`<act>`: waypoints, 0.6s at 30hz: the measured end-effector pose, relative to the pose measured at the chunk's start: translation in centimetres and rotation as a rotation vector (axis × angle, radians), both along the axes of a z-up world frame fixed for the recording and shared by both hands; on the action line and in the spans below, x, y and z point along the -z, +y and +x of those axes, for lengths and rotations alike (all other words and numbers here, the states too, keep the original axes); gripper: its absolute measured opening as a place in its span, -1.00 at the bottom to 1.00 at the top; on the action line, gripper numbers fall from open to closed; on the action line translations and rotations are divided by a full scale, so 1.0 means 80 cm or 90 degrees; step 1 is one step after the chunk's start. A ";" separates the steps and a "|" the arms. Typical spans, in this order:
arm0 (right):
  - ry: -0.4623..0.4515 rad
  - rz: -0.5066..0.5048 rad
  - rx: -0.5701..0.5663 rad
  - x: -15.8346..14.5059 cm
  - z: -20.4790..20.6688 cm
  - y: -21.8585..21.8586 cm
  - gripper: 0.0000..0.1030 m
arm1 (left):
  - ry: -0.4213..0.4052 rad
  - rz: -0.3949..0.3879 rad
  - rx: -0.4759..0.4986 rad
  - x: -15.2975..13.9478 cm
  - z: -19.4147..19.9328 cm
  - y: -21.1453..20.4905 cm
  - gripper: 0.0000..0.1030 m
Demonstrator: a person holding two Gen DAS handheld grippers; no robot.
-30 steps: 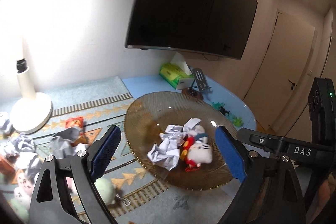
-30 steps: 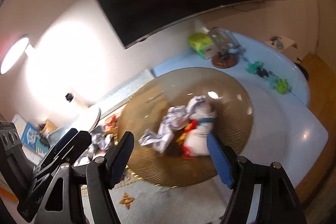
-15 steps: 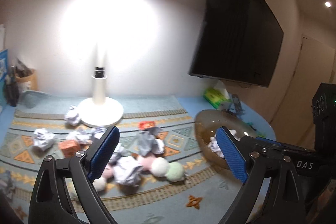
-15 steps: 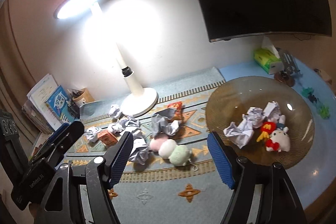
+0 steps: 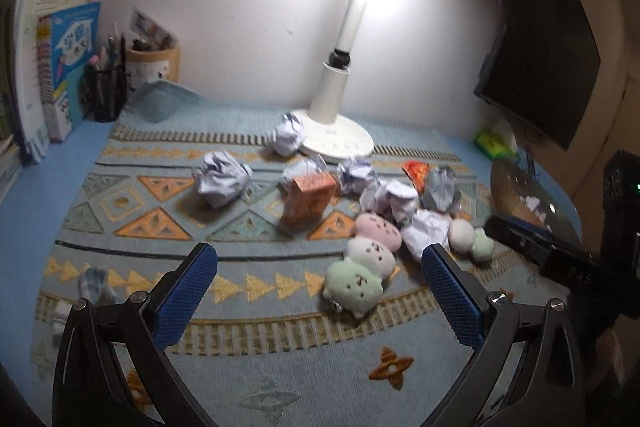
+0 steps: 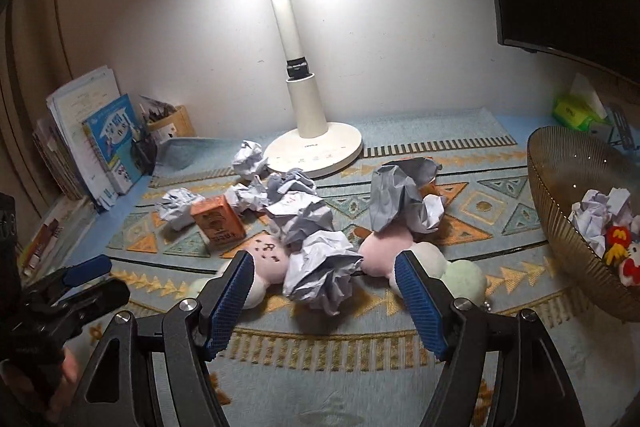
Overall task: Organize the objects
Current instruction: 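Grasp the stacked pastel plush with the left tool while the right grasps a paper ball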
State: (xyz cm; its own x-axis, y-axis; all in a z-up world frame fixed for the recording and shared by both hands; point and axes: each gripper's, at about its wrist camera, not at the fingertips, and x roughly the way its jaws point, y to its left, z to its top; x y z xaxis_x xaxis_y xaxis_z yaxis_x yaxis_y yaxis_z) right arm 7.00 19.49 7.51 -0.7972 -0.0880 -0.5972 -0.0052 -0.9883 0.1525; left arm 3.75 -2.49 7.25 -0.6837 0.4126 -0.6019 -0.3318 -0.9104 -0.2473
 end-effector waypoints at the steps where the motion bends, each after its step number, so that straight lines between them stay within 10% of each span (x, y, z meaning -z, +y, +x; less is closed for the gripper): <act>1: -0.015 0.007 0.002 0.010 -0.009 -0.002 0.39 | -0.010 -0.004 0.021 0.011 -0.001 0.006 0.98; 11: -0.098 -0.059 -0.043 0.049 -0.050 0.012 0.39 | -0.038 -0.129 0.108 0.050 -0.034 0.074 0.97; 18: -0.104 -0.060 -0.057 0.052 -0.053 0.004 0.35 | -0.063 -0.180 0.143 0.071 -0.041 0.104 0.50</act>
